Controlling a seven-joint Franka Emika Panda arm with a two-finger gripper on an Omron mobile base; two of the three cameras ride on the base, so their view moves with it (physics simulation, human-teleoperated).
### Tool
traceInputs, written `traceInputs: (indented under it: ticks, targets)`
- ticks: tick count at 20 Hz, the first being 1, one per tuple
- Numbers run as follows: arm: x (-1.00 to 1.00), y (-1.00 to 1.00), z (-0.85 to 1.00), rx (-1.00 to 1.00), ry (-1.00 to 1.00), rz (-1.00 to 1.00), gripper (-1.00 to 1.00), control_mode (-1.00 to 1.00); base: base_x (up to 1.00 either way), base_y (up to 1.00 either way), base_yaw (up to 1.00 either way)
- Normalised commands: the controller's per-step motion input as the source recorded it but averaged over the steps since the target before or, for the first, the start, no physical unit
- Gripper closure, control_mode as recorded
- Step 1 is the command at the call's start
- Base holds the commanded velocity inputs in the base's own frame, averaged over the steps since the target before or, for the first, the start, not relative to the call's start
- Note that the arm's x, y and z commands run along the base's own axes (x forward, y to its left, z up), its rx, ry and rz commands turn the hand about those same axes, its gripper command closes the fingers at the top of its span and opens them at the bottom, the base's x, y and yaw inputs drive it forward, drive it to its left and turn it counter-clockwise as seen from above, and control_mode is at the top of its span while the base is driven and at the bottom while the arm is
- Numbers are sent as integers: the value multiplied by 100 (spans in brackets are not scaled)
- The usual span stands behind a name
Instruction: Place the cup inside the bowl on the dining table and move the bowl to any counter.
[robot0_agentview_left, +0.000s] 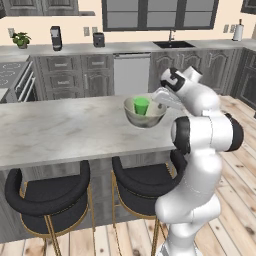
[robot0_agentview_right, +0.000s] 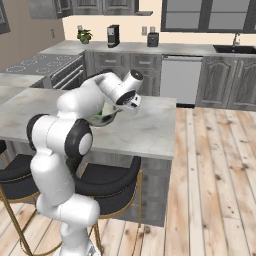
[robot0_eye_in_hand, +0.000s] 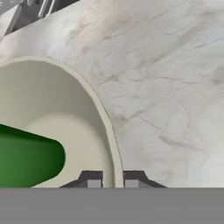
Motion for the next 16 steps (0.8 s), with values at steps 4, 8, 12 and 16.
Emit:
traceInputs:
  ticks: [4,8,12,16]
  targets:
    - [-78,-15,26,0,0,0,100,-100,0,0,0]
    - [-83,-14,23,0,0,-1,100,-100,0,0,0]
    - [-72,-14,11,0,0,-3,100,-100,0,0,0]
    - [-73,-12,9,0,0,-5,100,-100,0,0,0]
